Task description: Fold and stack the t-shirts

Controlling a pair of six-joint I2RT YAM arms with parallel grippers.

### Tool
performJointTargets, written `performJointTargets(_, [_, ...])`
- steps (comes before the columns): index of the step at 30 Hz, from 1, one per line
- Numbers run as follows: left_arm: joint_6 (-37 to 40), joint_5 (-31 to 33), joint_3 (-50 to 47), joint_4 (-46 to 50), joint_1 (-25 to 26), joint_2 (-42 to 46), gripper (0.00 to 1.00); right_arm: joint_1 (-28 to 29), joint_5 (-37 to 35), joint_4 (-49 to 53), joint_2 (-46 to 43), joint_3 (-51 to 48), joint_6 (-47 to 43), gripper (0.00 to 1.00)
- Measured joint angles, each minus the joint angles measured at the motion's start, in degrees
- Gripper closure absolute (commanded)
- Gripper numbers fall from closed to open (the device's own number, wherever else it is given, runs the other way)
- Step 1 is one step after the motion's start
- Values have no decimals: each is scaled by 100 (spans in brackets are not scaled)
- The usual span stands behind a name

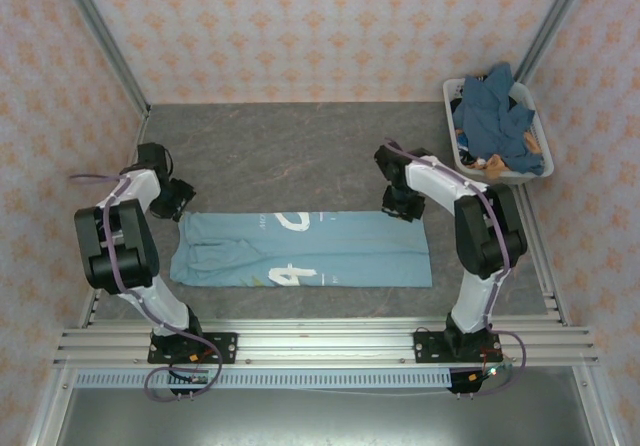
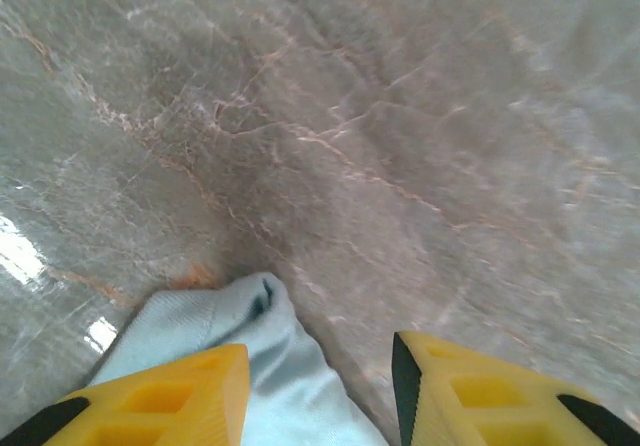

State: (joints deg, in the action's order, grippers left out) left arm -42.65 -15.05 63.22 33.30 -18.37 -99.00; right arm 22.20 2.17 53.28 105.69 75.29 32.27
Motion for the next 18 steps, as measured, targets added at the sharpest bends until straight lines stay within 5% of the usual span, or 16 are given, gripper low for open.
performJointTargets(12, [369,350,61,72,-4,-431,93,26,205,0,619,44,118,90])
performJointTargets(18, [382,361,210,175,-76,-531,89,-179,197,90,656,109,160,91])
